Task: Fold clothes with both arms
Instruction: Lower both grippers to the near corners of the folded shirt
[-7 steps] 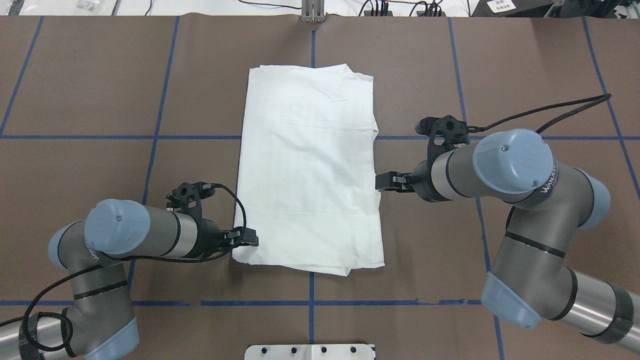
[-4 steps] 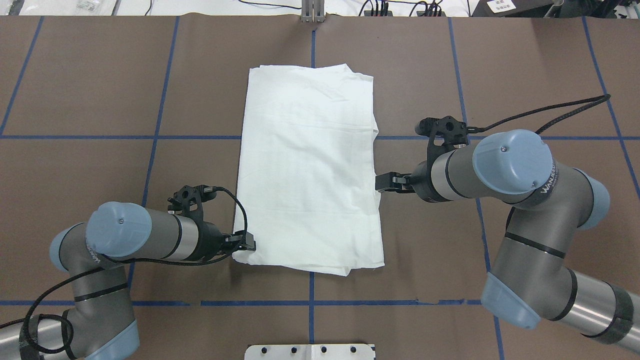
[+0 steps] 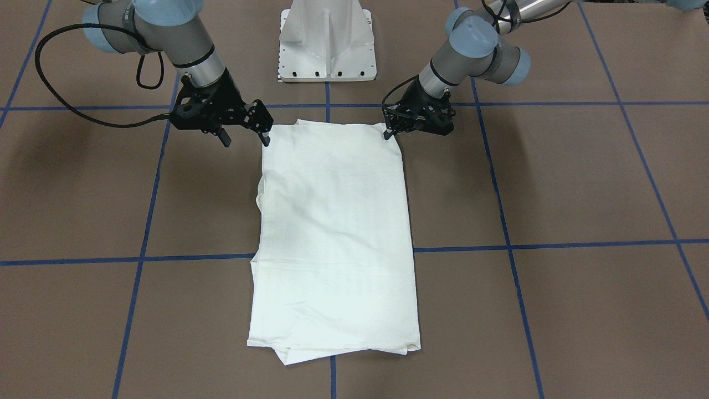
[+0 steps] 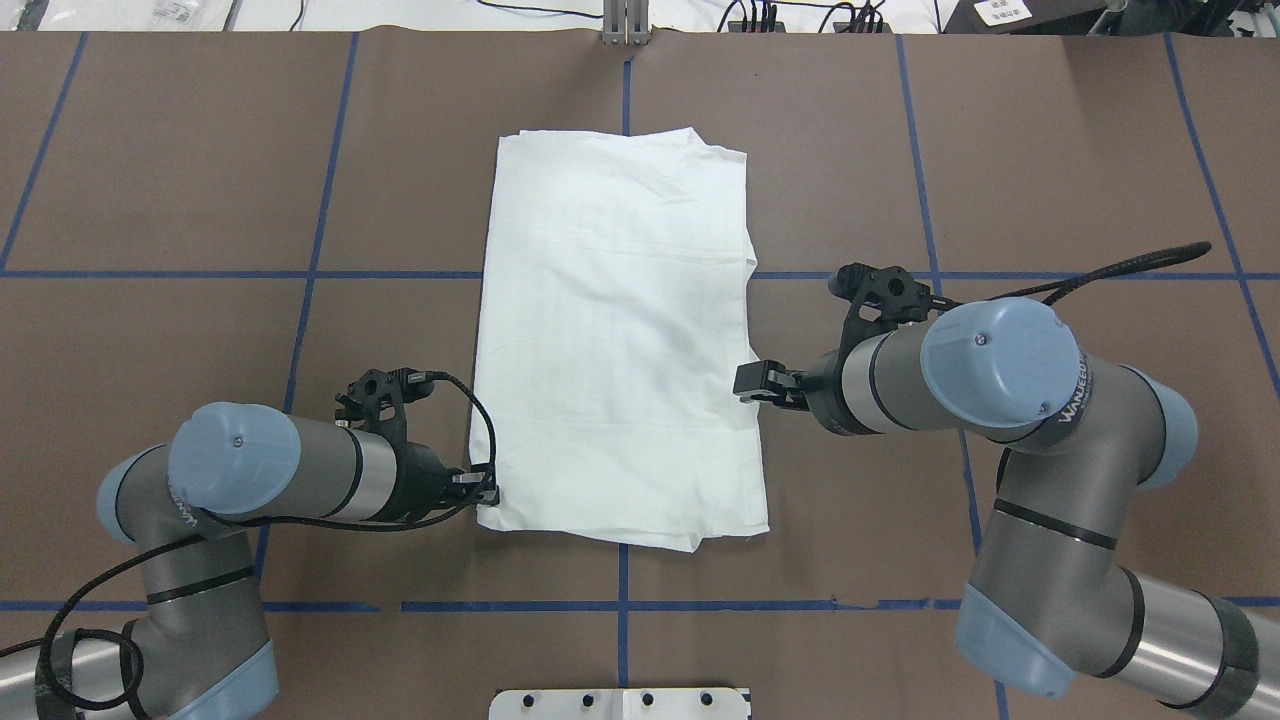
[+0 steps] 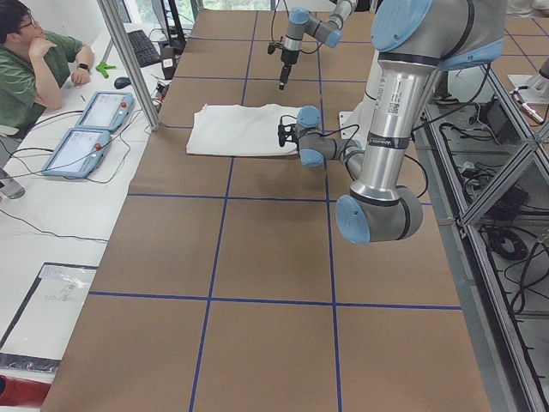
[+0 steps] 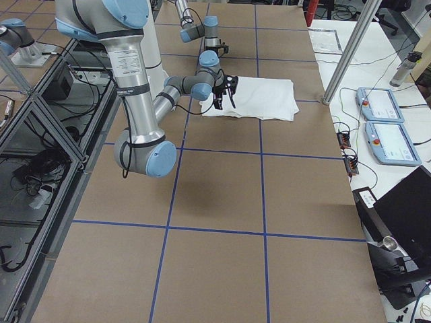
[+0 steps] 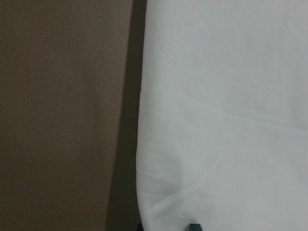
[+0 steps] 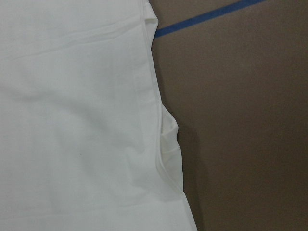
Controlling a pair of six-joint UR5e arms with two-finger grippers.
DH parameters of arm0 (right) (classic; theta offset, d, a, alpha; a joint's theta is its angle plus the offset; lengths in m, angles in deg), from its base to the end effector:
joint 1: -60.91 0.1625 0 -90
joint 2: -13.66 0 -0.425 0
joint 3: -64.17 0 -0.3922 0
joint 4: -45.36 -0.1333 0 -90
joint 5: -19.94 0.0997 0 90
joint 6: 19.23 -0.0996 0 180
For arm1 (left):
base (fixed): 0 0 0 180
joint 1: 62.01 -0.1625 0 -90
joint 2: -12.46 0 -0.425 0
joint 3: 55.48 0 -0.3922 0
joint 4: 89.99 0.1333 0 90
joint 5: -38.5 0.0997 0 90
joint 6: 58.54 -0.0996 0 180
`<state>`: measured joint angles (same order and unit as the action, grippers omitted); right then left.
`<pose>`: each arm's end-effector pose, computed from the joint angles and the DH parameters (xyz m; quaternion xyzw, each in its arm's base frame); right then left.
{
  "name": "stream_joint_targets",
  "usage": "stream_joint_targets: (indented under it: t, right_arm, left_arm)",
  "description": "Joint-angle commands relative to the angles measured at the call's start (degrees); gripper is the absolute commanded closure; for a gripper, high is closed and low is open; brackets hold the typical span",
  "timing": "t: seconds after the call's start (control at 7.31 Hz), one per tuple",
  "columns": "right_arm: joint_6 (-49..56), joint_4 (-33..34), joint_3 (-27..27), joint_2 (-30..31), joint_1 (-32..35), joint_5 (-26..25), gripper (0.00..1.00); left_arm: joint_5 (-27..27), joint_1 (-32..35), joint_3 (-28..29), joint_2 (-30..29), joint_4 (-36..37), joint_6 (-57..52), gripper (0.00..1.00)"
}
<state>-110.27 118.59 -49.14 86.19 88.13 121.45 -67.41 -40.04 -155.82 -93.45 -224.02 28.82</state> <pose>-0.4465 -0.3572 0.2800 0.0229 -0.4864 0.1661 0.8575 0.5094 -0.3198 0.3362 0.0109 0.5811 -0.0574 0.8118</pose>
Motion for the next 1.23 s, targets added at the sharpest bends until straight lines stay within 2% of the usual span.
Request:
stream_joint_targets:
  t: [0.0,0.14,0.41,0.68,0.96,1.09]
  right_arm:
    - [-17.6,6.4,-0.5,-1.9,-3.9,-1.0,0.00]
    - [-23.9,9.3,-0.5,-2.5,-5.6,-2.5,0.01]
    - [-34.7,9.7,0.1,-3.5,-10.8,-7.1,0.05]
    - [-42.1,9.7,0.9,-4.8,-13.0,-8.8,0.17]
    - [-45.2,10.0,5.7,-9.3,-13.5,-9.0,0.20]
    - [-45.3,10.1,6.7,-9.7,-13.7,-9.5,0.20]
  left_arm:
    - [0.1,0.0,-0.1,0.0,0.0,0.0,1.00]
    - [0.0,0.0,-0.3,0.0,0.0,0.0,1.00]
    - [0.0,0.0,-0.8,0.0,0.0,0.0,1.00]
    - [-0.2,0.1,-2.3,0.2,0.2,0.0,1.00]
    - [-0.2,0.1,-2.3,0.1,0.2,0.0,1.00]
    - [-0.2,0.1,-2.4,0.2,0.2,0.0,1.00]
